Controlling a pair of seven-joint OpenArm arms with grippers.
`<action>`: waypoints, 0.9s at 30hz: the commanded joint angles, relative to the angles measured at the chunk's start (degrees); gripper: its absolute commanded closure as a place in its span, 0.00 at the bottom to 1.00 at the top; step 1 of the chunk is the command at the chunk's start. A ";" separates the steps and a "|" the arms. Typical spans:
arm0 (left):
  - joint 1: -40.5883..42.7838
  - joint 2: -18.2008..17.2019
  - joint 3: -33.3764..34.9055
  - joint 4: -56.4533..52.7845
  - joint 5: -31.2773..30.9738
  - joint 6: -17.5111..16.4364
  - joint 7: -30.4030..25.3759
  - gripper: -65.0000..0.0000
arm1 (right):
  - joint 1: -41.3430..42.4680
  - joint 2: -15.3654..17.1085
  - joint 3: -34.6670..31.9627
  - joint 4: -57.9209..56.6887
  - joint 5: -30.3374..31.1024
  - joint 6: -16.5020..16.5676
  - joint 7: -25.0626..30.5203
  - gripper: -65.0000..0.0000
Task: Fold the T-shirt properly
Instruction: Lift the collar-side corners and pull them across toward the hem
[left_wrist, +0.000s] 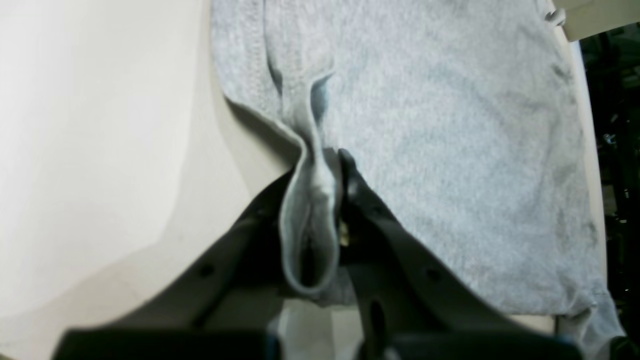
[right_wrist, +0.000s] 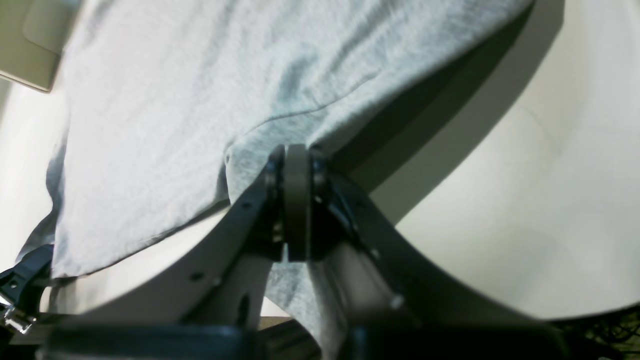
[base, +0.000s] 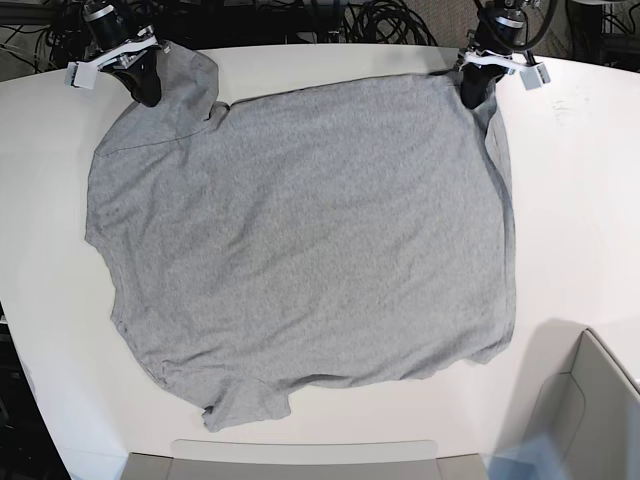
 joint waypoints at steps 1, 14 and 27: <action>0.88 -1.56 0.05 1.44 -0.12 0.21 0.59 1.00 | -0.65 0.53 0.47 1.47 0.48 0.62 0.99 1.00; 1.85 -3.14 -10.41 11.55 -0.03 6.45 8.94 1.00 | -0.21 0.62 3.54 6.13 0.57 0.18 0.99 1.00; -2.81 -3.49 -13.31 11.55 0.05 6.54 13.87 1.00 | 10.34 -5.36 19.28 8.24 0.13 0.36 -21.08 1.00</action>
